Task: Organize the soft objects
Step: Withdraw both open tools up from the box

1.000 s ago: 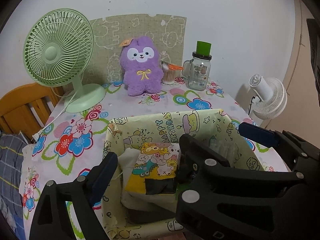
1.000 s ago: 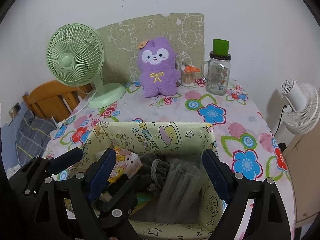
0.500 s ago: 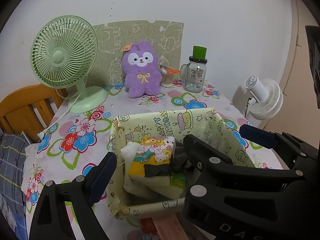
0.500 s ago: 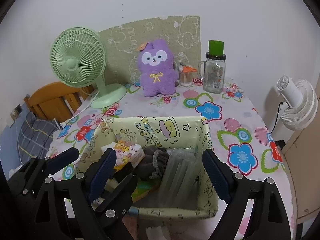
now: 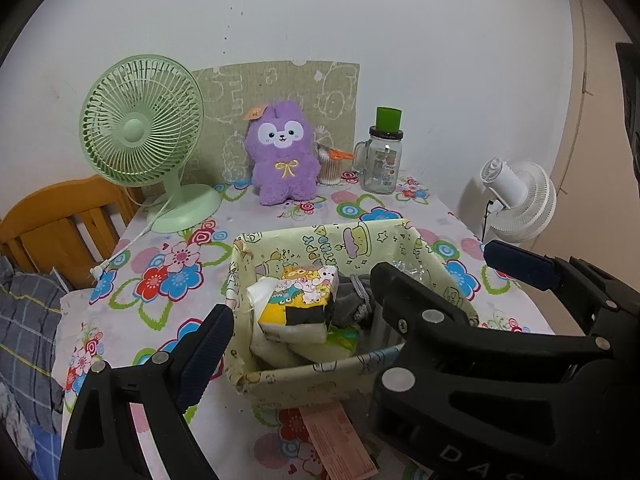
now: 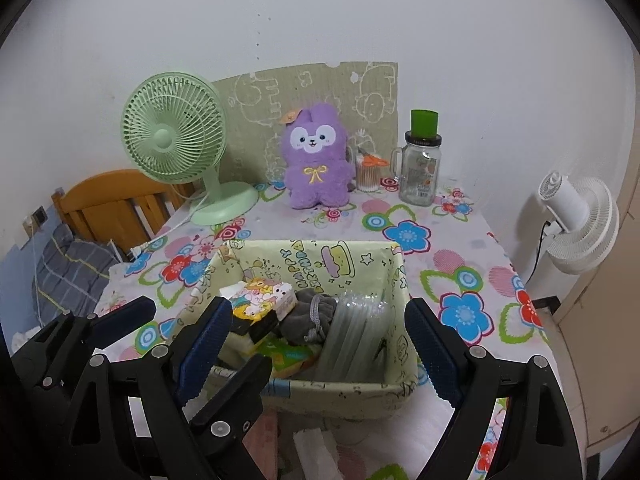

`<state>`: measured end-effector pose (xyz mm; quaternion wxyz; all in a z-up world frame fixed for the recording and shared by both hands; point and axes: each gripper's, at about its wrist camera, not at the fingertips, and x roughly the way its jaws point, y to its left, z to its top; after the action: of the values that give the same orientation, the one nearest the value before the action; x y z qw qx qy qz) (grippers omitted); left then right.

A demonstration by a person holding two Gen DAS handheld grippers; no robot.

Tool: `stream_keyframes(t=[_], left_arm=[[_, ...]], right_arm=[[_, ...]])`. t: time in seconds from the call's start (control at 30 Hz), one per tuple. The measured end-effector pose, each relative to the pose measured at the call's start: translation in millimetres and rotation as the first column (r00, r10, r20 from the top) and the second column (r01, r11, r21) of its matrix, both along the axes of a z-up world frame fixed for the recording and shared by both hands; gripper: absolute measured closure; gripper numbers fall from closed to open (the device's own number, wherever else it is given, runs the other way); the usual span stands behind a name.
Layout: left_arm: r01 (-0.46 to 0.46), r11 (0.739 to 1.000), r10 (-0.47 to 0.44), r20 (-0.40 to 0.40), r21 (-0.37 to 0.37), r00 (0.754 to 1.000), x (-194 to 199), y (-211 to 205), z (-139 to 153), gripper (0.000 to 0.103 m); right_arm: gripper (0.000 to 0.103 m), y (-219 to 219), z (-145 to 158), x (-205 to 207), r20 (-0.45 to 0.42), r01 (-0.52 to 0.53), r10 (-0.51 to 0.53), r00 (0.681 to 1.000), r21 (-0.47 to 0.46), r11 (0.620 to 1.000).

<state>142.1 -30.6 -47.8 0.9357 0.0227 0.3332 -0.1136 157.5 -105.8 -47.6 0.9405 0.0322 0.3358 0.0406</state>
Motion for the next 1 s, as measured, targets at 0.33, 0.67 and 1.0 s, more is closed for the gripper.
stream_keyframes(t=[0.33, 0.67, 1.0], left_arm=[[-0.013, 1.0, 0.012, 0.033, 0.004, 0.999, -22.5, 1.8, 10.9, 0.01], [0.002, 1.0, -0.002, 0.053, -0.001, 0.999, -41.5, -0.4, 15.1, 0.009], [0.012, 1.0, -0.011, 0.076, -0.004, 0.997, -60.5, -6.4, 21.3, 0.009]], right_arm=[[0.013, 1.3, 12.3, -22.2, 0.033, -0.004, 0.003, 0.999, 0.026, 1.0], [0.006, 3.7, 20.5, -41.7, 0.056, 0.007, -0.006, 0.998, -0.017, 1.0], [0.0, 1.6, 28.0, -61.2, 0.086, 0.009, -0.007, 0.996, -0.019, 1.0]])
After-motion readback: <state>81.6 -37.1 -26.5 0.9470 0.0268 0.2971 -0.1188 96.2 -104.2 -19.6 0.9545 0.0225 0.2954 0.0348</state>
